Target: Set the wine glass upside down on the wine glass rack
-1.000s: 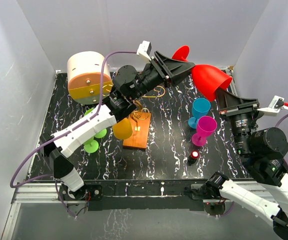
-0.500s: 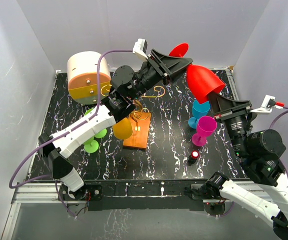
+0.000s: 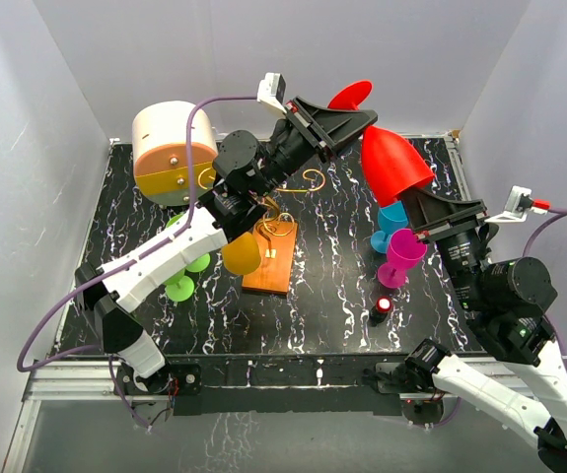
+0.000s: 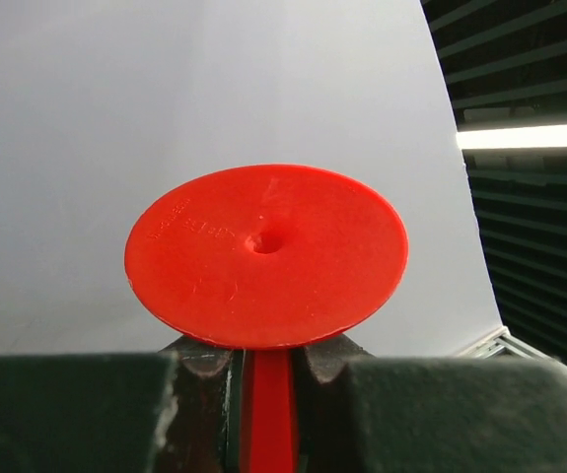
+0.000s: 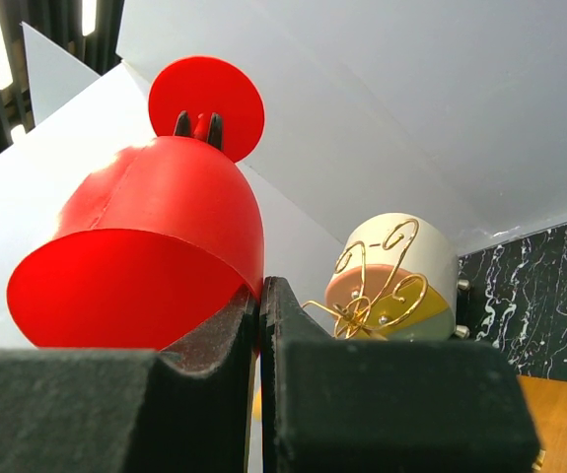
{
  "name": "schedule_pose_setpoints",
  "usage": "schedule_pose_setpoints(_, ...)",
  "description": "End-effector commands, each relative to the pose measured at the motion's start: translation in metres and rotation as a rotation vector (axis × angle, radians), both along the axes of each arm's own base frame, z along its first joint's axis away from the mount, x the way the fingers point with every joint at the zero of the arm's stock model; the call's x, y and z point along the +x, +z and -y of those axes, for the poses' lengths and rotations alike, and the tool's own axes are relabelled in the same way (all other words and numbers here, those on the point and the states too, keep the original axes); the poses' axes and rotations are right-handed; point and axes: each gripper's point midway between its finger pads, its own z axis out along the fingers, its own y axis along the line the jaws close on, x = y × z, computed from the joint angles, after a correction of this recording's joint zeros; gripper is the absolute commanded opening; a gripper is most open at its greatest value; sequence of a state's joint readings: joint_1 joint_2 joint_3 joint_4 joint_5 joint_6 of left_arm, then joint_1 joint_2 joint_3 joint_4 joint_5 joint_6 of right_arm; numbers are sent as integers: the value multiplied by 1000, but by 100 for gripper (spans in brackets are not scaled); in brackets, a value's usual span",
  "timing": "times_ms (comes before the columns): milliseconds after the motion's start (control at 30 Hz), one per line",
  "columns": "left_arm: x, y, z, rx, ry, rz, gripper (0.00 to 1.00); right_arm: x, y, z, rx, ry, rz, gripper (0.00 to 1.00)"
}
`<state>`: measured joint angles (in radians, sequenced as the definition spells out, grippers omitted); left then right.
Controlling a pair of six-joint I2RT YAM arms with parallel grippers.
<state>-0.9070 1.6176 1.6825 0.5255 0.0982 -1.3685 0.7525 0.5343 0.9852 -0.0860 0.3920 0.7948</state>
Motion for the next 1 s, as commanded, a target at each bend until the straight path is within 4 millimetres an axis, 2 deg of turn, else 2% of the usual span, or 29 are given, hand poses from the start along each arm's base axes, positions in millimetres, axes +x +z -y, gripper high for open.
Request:
schedule_pose_setpoints(0, -23, 46, -32, -105, 26, 112, 0, -8, 10, -4, 9, 41, 42, 0)
schedule_pose_setpoints(33, -23, 47, -32, -107, 28, 120, 0, -8, 10, -3, 11, 39, 41, 0)
schedule_pose_setpoints(133, -24, 50, -34, -106, 41, 135, 0, -9, 12, -2, 17, 42, 43, 12)
schedule_pose_setpoints(233, -25, 51, -36, -106, 49, 145, 0, -10, 14, -3, 19, 46, 46, 30)
schedule_pose_setpoints(300, -25, 50, -37, -103, 52, 147, 0, -11, 16, -3, 20, 50, 50, 37)
schedule_pose_setpoints(400, -26, 48, -40, -95, 65, 152, 0, -12, 18, -3, 21, 53, 51, 58)
schedule_pose_setpoints(500, -28, 47, -47, -82, 93, 167, 0, -11, 14, -1, -2, 41, 46, 72)
schedule_pose_setpoints(633, -30, 47, -63, -58, 170, 213, 0, -13, 0, 3, -64, 14, 65, 80)
schedule_pose_setpoints(767, -31, 50, -85, -32, 280, 271, 0, -18, -13, 9, -85, 7, 54, 82)
schedule_pose_setpoints(900, -38, 56, -104, 0, 352, 335, 0, -27, -7, 18, -74, 1, 80, 84)
schedule_pose_setpoints(967, -43, 55, -109, 38, 371, 376, 0, -32, 4, 24, -63, -5, 104, 84)
